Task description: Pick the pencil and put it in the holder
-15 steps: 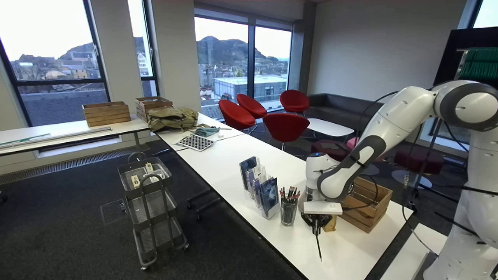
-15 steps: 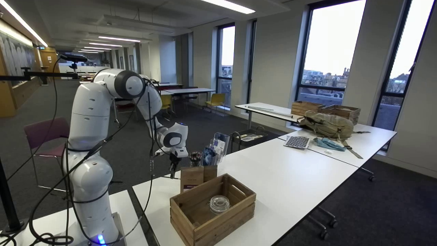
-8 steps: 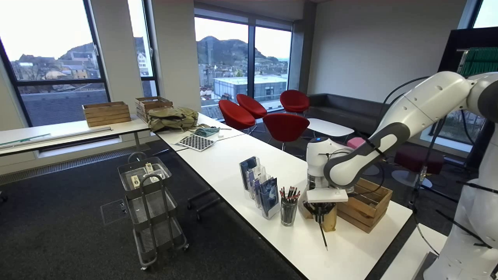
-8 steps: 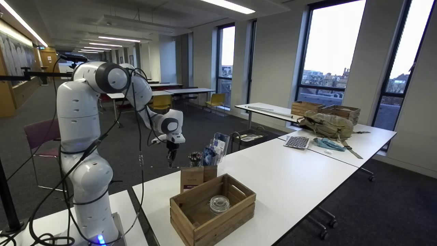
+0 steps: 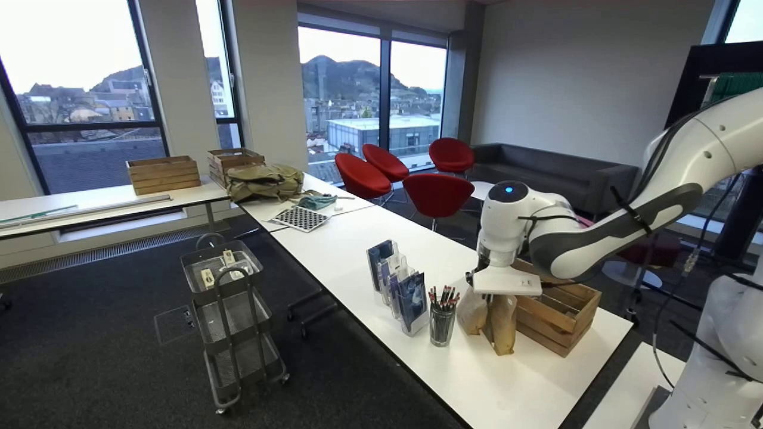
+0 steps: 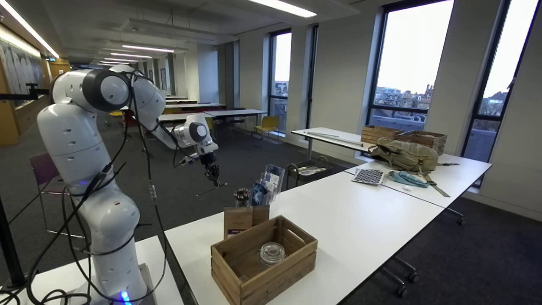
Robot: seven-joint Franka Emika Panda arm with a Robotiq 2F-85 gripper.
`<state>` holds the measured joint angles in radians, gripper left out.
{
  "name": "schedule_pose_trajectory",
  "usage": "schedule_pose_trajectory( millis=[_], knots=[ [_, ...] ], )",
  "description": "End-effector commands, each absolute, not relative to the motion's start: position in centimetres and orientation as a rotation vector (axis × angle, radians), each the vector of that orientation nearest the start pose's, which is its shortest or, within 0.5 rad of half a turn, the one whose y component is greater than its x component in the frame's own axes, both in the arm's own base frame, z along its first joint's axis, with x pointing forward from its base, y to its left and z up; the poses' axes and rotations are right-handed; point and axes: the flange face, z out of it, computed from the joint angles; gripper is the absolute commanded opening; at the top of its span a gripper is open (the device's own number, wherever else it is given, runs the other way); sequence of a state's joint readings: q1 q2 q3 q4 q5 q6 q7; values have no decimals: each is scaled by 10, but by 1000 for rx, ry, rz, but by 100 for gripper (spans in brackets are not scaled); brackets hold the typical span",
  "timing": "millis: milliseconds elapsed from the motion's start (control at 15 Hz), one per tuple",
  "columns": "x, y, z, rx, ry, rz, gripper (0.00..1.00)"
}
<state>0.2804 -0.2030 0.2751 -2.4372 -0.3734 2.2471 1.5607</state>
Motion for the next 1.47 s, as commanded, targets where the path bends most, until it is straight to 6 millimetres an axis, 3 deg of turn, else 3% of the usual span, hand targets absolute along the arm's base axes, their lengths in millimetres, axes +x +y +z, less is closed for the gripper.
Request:
schedule_pose_trajectory(
  millis=[0,800,1400],
  knots=[
    [388,232,400,-2964,1367,-795,2],
    [403,209,390,-2705,1673,-1687,2],
    [419,237,362,-2875,1428,-1653,2]
  ],
)
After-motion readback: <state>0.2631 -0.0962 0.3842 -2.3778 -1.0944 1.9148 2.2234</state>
